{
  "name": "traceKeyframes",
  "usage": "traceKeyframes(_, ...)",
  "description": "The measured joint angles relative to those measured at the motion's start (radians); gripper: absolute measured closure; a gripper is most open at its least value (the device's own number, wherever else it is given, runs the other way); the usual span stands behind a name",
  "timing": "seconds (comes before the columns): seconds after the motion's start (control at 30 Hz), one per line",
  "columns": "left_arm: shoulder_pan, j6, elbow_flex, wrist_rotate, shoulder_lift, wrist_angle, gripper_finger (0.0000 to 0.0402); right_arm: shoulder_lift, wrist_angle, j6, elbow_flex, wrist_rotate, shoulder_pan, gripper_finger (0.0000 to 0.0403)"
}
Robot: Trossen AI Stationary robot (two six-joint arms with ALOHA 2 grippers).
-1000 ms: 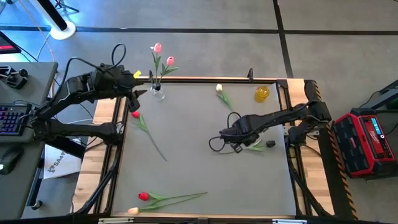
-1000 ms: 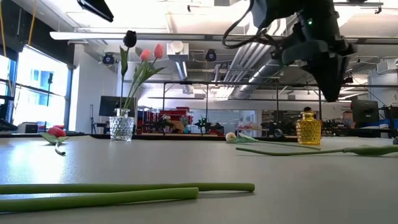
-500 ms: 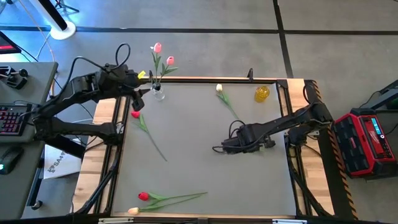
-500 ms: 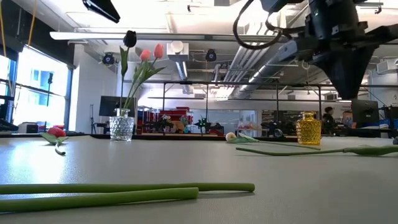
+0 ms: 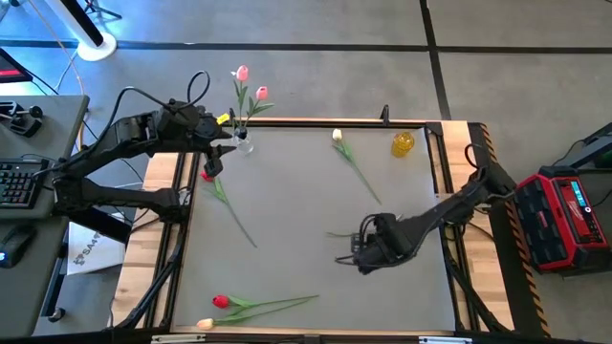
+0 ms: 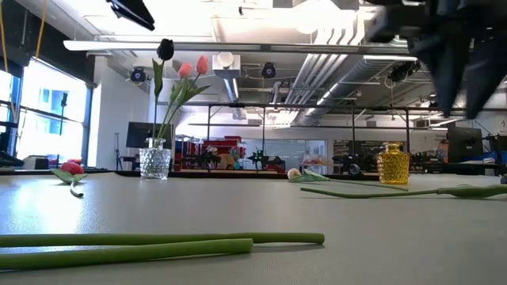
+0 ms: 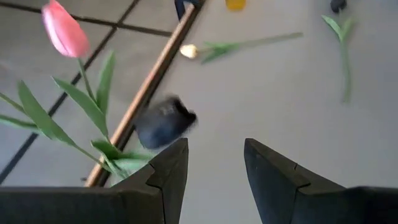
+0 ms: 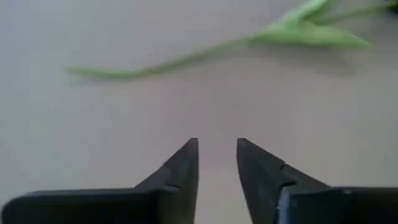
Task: Sort flowers into vase by color
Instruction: Put the black flower into the transparent vase
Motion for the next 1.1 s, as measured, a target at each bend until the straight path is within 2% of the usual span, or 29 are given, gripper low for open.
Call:
traceKeyframes(0.1, -0.034, 0.002, 0.000, 0.000, -0.005, -0.025, 0.0257, 0.003, -0.039, 0.054, 0.000, 0.089, 0.020, 0.0272)
traceKeyframes(0.3, -0.079, -0.003, -0.003, -0.013, -0.004, 0.006, 0.0257, 0.016, -0.181, 0.203, 0.000, 0.157, 0.042, 0.0219)
traceKeyframes(0.53, -0.100, 0.001, -0.156, -0.011, -0.005, 0.196, 0.0257, 0.004, -0.222, 0.142, 0.000, 0.095, 0.076, 0.0211)
traceKeyframes(0.77, -0.128, -0.109, -0.281, 0.042, 0.016, 0.417, 0.0257, -0.002, -0.392, 0.093, 0.000, 0.090, 0.058, 0.0210)
traceKeyframes(0.87, -0.127, -0.085, -0.247, 0.043, 0.030, 0.496, 0.0257, -0.022, -0.394, 0.074, 0.000, 0.084, 0.008, 0.0210)
traceKeyframes(0.97, -0.124, 0.050, -0.154, 0.048, 0.048, 0.511, 0.0257, -0.079, -0.329, 0.086, 0.000, 0.093, -0.045, 0.0210)
traceKeyframes(1.1, -0.108, 0.067, -0.046, 0.053, 0.083, 0.519, 0.0257, -0.137, -0.268, 0.203, 0.000, 0.133, -0.089, 0.0210)
